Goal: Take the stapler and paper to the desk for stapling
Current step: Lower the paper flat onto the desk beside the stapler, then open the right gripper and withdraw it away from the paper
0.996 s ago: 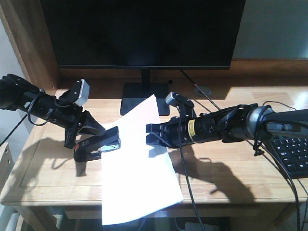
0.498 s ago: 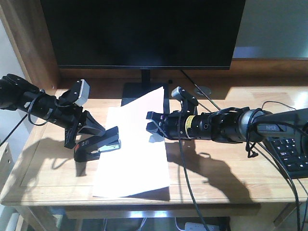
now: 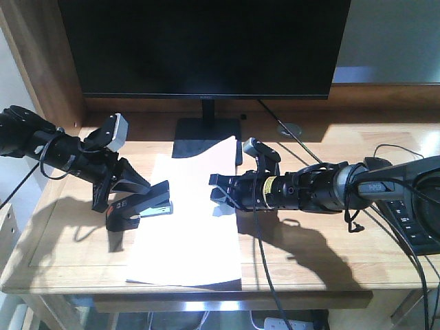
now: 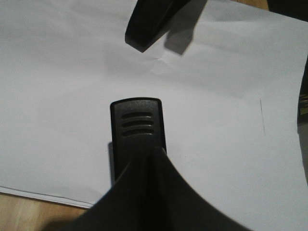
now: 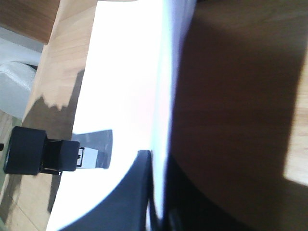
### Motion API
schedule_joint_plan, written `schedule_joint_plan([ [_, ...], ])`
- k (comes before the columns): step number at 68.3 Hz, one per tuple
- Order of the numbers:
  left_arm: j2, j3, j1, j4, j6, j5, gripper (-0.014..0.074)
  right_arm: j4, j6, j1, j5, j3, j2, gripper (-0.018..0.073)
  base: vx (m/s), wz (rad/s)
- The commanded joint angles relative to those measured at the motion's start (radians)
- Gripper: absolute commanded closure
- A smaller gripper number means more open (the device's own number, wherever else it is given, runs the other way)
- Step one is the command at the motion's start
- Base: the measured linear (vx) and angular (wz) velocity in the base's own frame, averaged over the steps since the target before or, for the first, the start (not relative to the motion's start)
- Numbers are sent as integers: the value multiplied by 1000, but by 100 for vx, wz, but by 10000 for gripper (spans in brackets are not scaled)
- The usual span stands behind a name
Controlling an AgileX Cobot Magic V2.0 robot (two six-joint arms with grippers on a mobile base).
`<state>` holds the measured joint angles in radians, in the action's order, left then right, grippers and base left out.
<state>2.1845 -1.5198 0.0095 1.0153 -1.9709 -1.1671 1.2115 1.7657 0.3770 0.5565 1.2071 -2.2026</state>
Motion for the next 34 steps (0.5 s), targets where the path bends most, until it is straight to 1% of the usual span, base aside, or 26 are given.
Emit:
schedule_joint_plan([
  [1, -59, -24, -5, 55, 4, -38, 603, 3, -19, -1, 41, 27, 57, 458, 0, 0],
  [7, -59, -24, -5, 55, 4, -38, 603, 2, -34, -1, 41, 27, 57, 367, 0, 0],
  [12, -59, -24, -5, 55, 4, -38, 603, 1, -56, -1, 41, 27, 58, 251, 0, 0],
  [13, -59, -24, -5, 55, 4, -38, 603, 0, -58, -1, 41, 27, 59, 240, 0, 0],
  [14, -59, -24, -5, 55, 4, -38, 603, -2, -59, -1, 41, 27, 59, 208, 0, 0],
  [15, -59, -24, -5, 55, 4, -38, 603, -2, -60, -1, 41, 27, 60, 197, 0, 0],
  [16, -59, -24, -5, 55, 4, -38, 603, -2, -62, -1, 41, 27, 60, 165, 0, 0],
  [24, -59, -24, -5, 55, 4, -38, 603, 1, -71, -4, 32, 27, 74, 21, 0, 0],
  [30, -59, -24, -5, 55, 4, -38, 603, 20, -88, -4, -19, 26, 103, -41, 0, 0],
  [34, -59, -24, -5, 55, 4, -38, 603, 43, -97, -4, -61, 26, 133, -64, 0, 0],
])
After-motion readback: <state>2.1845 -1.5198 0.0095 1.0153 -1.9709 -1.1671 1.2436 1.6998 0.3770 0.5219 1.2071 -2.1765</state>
